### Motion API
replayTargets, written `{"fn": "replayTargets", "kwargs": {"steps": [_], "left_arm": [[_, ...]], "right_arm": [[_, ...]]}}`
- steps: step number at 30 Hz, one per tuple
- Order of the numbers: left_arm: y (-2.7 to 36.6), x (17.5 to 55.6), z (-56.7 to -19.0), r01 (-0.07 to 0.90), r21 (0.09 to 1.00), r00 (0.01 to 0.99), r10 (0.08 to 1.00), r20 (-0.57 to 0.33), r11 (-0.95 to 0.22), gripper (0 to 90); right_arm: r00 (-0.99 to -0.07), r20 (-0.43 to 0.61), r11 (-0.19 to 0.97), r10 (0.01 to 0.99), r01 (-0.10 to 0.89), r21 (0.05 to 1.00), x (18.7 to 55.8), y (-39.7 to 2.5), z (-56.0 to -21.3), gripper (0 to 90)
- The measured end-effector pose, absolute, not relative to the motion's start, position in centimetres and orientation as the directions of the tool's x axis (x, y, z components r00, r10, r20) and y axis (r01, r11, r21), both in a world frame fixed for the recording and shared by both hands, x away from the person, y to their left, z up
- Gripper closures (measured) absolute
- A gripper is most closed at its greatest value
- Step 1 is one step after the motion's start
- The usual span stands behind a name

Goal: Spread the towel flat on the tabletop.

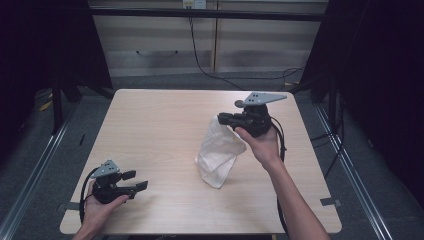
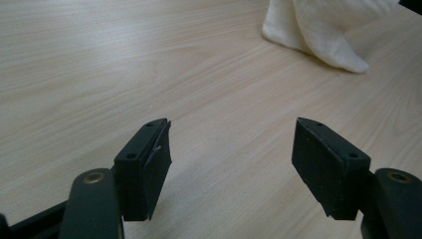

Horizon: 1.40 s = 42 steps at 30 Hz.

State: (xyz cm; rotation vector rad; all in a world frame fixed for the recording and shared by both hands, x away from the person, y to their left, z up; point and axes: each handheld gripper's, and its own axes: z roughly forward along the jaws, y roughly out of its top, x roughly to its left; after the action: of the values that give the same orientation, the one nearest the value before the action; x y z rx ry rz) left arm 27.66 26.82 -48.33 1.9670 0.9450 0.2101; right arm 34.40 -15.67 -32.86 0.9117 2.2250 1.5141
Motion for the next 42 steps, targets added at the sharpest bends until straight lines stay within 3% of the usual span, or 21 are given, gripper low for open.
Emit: {"fn": "replayTargets", "kwargs": {"steps": [12, 17, 25, 38, 42], "left_arm": [[27.0, 27.6, -48.3, 0.535, 0.799, 0.685, 0.694, -0.222, -0.274, 31.3], [27.0, 27.6, -48.3, 0.534, 0.799, 0.685, 0.696, -0.217, -0.277, 31.3], [26.2, 27.8, -48.5, 0.534, 0.788, 0.698, 0.685, -0.208, -0.305, 33.5], [23.0, 30.8, -47.0, 0.502, 0.803, 0.727, 0.66, -0.189, -0.322, 50.3], [21.1, 33.0, -47.4, 0.513, 0.799, 0.723, 0.661, -0.203, -0.315, 50.0]], "right_arm": [[-0.815, 0.054, 0.19, 0.577, 0.198, 0.962, 33.8, -13.5, -27.3, 84.6], [-0.829, 0.074, 0.217, 0.555, 0.23, 0.949, 32.3, -14.0, -30.3, 84.7], [-0.789, 0.172, 0.236, 0.59, 0.372, 0.898, 30.0, -17.5, -38.3, 84.8], [-0.741, 0.204, 0.255, 0.64, 0.455, 0.853, 28.6, -20.2, -42.0, 84.7], [-0.732, 0.212, 0.253, 0.647, 0.468, 0.847, 28.5, -20.5, -42.8, 84.7]]}}
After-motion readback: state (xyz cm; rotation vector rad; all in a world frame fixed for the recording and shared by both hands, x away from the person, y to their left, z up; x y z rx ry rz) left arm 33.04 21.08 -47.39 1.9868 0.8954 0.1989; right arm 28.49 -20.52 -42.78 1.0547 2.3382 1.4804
